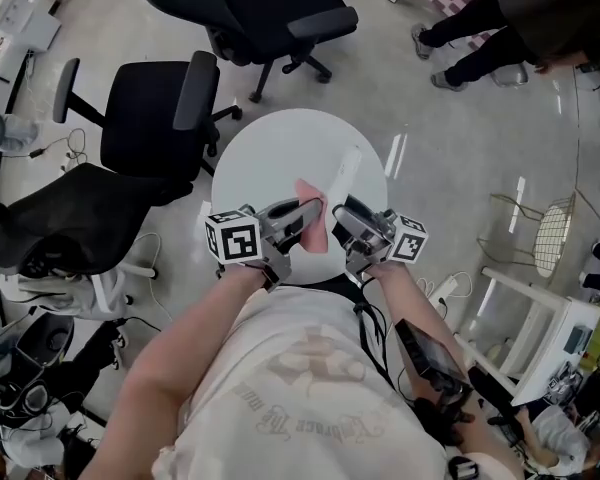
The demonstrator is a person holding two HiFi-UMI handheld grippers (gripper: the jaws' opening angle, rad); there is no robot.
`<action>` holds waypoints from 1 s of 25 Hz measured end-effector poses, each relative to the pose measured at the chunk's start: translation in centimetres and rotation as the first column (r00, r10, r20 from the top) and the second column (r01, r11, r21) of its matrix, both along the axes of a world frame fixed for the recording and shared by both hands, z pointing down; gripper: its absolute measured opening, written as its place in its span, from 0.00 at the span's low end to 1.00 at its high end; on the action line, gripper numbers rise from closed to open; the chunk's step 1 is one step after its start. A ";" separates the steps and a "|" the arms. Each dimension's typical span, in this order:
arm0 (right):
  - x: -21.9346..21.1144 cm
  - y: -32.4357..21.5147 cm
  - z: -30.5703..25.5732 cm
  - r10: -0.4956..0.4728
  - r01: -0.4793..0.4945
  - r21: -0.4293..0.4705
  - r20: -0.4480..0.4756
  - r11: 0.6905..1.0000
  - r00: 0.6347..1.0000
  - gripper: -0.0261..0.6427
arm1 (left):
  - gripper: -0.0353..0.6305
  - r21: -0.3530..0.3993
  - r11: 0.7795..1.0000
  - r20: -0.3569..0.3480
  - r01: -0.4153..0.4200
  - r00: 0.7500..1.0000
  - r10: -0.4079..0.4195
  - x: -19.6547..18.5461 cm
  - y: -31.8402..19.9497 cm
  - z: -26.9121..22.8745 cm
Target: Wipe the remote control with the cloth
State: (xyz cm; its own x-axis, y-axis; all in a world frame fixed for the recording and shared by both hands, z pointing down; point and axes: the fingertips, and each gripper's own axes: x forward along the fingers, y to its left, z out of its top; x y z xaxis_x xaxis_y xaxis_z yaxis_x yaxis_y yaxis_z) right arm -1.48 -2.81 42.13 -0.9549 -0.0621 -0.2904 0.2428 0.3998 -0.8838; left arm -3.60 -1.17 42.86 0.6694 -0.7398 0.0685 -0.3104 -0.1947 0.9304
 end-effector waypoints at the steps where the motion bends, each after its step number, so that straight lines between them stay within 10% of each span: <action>1: -0.1 0.2 0.1 -0.005 0.005 0.005 -0.006 1.000 1.000 0.42 | 0.09 -0.003 1.000 -0.005 0.009 1.000 -0.009 -0.1 -0.2 0.1; 25: -0.9 6.6 2.8 -0.236 0.274 0.159 -0.224 0.948 0.946 0.42 | 0.09 0.088 0.994 0.006 0.068 0.998 -0.069 -2.9 -4.2 -3.8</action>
State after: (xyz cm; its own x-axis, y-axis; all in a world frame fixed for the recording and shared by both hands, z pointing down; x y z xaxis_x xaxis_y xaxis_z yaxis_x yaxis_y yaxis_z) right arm -2.37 3.77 44.96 -0.9708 0.2278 -0.0755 0.1849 0.5093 -0.8405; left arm -6.46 -5.42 39.06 0.6167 -0.7871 0.0071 -0.3343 -0.2538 0.9076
